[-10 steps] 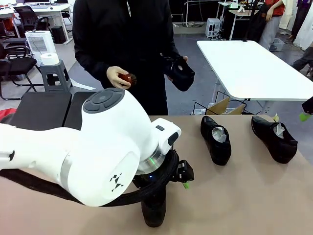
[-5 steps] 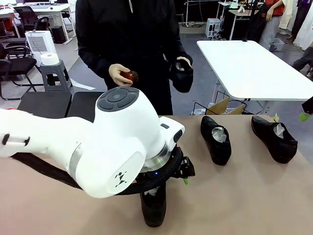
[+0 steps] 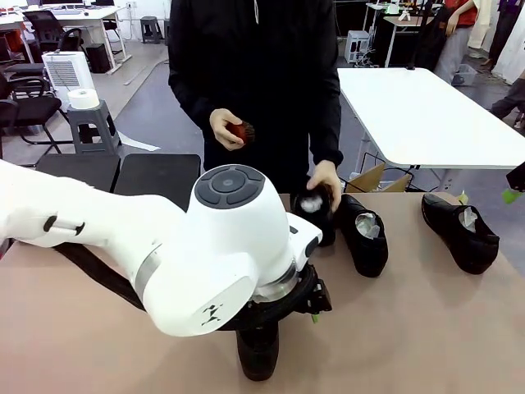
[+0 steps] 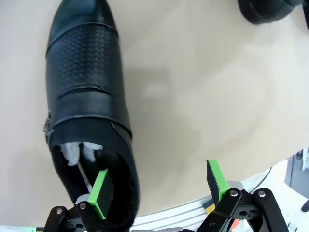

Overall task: Organize the shoes by placing them on the stand.
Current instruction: Place the Shoe from the middle of the table onto the Shoes Stand.

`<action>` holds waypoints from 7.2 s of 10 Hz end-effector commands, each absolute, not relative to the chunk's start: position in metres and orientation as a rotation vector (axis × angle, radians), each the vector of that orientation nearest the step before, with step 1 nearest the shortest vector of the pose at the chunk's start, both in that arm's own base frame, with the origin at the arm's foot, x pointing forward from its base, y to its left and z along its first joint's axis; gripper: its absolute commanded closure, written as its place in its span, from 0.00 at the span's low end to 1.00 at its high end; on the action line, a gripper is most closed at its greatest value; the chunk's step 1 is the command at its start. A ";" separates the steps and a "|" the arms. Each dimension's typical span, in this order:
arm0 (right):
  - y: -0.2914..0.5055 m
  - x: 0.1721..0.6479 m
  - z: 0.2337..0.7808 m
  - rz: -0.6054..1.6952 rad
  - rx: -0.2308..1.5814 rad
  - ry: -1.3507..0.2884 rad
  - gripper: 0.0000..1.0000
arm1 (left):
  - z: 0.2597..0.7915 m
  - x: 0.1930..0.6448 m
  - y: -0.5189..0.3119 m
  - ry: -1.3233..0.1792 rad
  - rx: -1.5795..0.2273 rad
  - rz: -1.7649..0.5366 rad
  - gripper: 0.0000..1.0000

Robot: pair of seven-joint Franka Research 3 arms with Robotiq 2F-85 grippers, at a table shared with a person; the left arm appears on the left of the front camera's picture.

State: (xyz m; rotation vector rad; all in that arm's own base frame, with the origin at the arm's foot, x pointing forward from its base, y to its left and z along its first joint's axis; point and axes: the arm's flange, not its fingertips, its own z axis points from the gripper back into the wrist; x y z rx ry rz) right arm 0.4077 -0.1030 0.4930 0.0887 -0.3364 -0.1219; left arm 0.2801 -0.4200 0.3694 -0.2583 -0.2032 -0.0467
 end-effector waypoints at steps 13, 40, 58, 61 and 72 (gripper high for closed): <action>-0.105 0.407 0.493 -0.111 0.080 -0.339 0.00 | 0.340 0.302 -0.441 -0.209 -0.150 -0.011 0.00; -0.199 0.393 0.493 -0.307 0.097 -0.327 0.00 | 0.472 0.287 -0.274 -0.475 -0.056 -0.160 1.00; -0.199 0.393 0.493 -0.307 0.097 -0.327 0.00 | 0.493 0.460 -0.147 -0.761 0.096 -0.173 1.00; -0.199 0.393 0.493 -0.307 0.097 -0.327 0.00 | 0.458 0.495 -0.142 -0.734 0.059 -0.221 1.00; -0.199 0.393 0.493 -0.307 0.097 -0.327 0.00 | 0.424 0.541 -0.144 -0.645 0.154 -0.184 1.00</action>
